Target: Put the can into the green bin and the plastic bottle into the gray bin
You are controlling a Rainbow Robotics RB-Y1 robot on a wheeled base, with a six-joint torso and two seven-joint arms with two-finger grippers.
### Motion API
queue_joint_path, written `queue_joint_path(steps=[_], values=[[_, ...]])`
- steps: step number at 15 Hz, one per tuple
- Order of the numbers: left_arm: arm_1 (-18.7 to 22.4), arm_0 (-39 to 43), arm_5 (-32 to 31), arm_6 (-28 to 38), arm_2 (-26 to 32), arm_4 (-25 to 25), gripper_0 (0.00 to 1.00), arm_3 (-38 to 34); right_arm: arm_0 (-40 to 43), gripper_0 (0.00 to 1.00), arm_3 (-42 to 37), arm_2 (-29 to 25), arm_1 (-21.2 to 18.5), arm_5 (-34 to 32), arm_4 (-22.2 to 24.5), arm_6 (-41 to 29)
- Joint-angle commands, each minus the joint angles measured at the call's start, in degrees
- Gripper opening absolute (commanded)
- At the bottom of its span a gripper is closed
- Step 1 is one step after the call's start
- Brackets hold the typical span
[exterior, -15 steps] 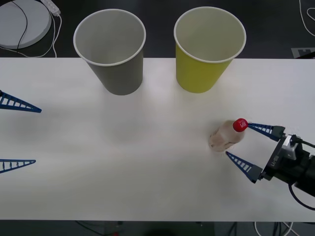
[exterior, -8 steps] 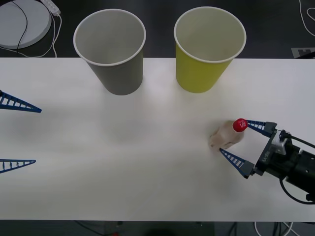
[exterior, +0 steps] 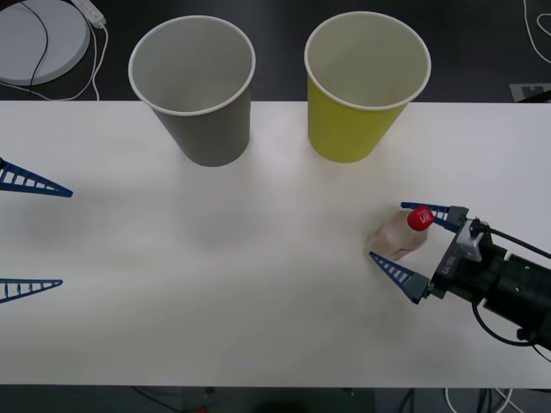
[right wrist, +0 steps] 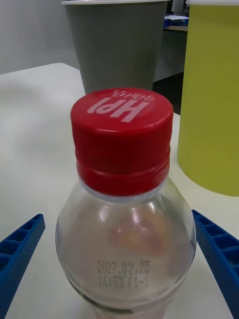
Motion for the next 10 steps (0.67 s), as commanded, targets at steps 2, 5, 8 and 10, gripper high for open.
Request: queue_joint_path(steps=[2,5,8,10], values=[[0.0,0.0,0.0,0.0,0.0,0.0,1.0,0.0,-0.5,0.04,0.1,0.8,0.0,0.8,0.1,-0.8],[0.0,0.0,0.0,0.0,0.0,0.0,1.0,0.0,-0.5,0.0,0.1,0.8,-0.1,0.9,0.1,-1.3],[0.0,0.0,0.0,0.0,0.0,0.0,1.0,0.0,-0.5,0.0,0.1,0.8,-0.1,0.9,0.2,-1.6],[0.0,0.0,0.0,0.0,0.0,0.0,1.0,0.0,-0.5,0.0,0.0,0.6,-0.2,0.9,0.2,-1.9]])
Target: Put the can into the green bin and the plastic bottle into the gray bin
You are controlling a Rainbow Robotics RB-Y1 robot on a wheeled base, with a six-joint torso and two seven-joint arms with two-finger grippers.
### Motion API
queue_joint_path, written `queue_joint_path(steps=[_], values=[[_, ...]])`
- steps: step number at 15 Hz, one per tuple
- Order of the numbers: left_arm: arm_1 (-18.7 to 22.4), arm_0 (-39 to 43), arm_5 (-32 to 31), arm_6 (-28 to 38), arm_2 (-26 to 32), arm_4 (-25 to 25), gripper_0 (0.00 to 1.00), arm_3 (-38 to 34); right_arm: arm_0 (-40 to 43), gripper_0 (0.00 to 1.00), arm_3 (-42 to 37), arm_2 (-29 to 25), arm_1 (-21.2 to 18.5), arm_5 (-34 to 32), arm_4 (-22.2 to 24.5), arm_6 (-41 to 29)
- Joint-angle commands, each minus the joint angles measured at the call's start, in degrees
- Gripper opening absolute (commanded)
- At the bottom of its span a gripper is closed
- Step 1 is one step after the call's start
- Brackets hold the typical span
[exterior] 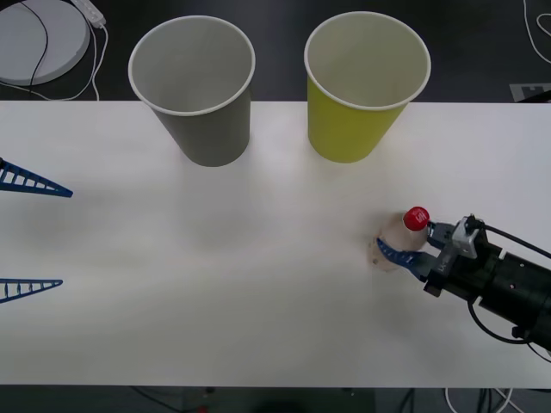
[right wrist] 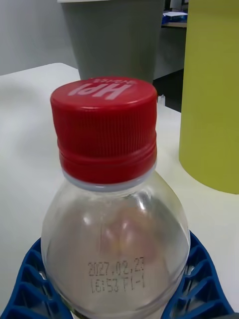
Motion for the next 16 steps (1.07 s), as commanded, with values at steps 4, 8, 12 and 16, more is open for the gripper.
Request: queue_joint_path(steps=[4,8,12,16], values=[[0.0,0.0,0.0,0.0,0.0,0.0,1.0,0.0,0.2,0.0,-0.1,-1.4,-0.9,-1.4,0.0,-1.9],[0.0,0.0,0.0,0.0,0.0,0.0,1.0,0.0,2.8,0.0,-3.7,-3.6,-2.7,-2.3,0.7,-7.6],[0.0,0.0,0.0,0.0,0.0,0.0,1.0,0.0,8.9,0.0,-13.8,-9.1,-3.8,-1.8,8.2,-18.9],[0.0,0.0,0.0,0.0,0.0,0.0,1.0,0.0,14.0,0.0,-24.6,-12.7,-4.9,0.4,14.6,-29.9]])
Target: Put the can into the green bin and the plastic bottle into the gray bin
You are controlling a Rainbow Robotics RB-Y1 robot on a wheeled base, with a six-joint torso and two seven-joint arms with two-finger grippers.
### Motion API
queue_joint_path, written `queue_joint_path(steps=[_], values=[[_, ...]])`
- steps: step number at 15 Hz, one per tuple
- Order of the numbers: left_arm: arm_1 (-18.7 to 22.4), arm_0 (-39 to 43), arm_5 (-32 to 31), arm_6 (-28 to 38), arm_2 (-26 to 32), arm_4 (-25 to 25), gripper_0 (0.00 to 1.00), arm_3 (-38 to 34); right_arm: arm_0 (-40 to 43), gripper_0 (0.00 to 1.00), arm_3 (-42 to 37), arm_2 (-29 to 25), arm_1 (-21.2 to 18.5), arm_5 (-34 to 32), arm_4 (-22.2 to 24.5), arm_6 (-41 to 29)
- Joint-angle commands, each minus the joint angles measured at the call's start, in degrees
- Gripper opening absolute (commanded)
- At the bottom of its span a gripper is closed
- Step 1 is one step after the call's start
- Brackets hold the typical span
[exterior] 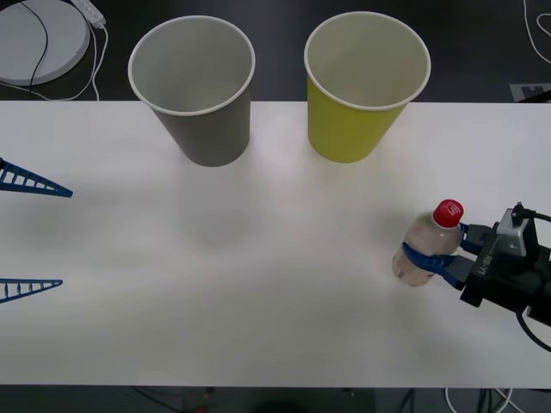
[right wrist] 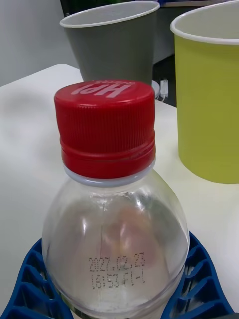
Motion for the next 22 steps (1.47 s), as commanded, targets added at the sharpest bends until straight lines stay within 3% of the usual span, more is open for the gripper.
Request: queue_joint_path(steps=[1,7,13,22], values=[[0.0,0.0,0.0,0.0,0.0,0.0,1.0,0.0,3.0,0.0,-7.2,-2.8,-0.6,0.5,5.1,-8.7],[0.0,0.0,0.0,0.0,0.0,0.0,1.0,0.0,4.8,0.0,-18.0,-6.1,-2.1,0.5,14.5,-25.1],[0.0,0.0,0.0,0.0,0.0,0.0,1.0,0.0,5.1,0.0,-28.0,-9.2,-6.0,0.4,25.4,-43.5],[0.0,0.0,0.0,0.0,0.0,0.0,1.0,0.0,2.9,0.0,-36.3,-12.8,-16.6,0.2,28.2,-62.8]])
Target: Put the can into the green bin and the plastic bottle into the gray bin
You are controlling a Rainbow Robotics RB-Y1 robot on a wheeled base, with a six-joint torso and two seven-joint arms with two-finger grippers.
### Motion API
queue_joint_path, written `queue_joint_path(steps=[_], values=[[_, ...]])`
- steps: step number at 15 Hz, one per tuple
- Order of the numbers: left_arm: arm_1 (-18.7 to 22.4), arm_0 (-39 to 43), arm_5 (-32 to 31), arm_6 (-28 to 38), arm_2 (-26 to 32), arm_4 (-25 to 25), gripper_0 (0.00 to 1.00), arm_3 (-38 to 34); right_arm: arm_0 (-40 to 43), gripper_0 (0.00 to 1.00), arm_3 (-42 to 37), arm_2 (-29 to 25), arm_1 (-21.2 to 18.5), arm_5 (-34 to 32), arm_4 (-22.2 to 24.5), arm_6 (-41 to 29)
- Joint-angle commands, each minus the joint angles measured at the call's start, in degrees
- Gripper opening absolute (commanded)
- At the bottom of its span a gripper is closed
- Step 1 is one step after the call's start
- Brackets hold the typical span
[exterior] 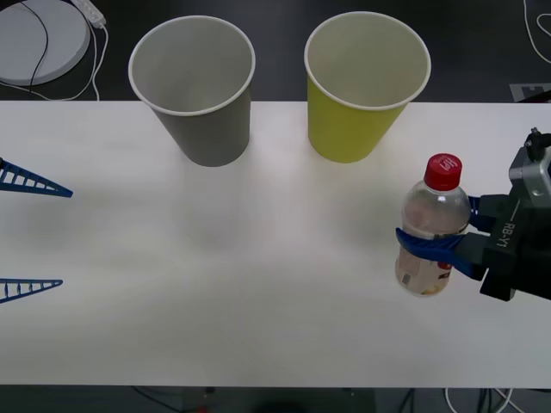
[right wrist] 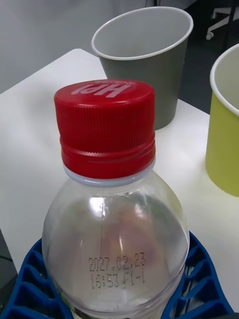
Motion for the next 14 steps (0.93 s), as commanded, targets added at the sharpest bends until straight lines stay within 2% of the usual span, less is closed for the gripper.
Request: queue_joint_path(steps=[1,6,14], values=[[0.0,0.0,0.0,0.0,0.0,0.0,1.0,0.0,-2.5,0.0,-1.2,-0.9,-2.5,-1.9,0.1,-5.8],[0.0,0.0,0.0,0.0,0.0,0.0,1.0,0.0,-11.6,0.0,-2.3,-3.8,-3.1,-12.1,0.5,-13.8],[0.0,0.0,0.0,0.0,0.0,0.0,1.0,0.0,-28.6,0.0,3.3,-3.6,-7.5,-24.4,-1.0,-14.5]])
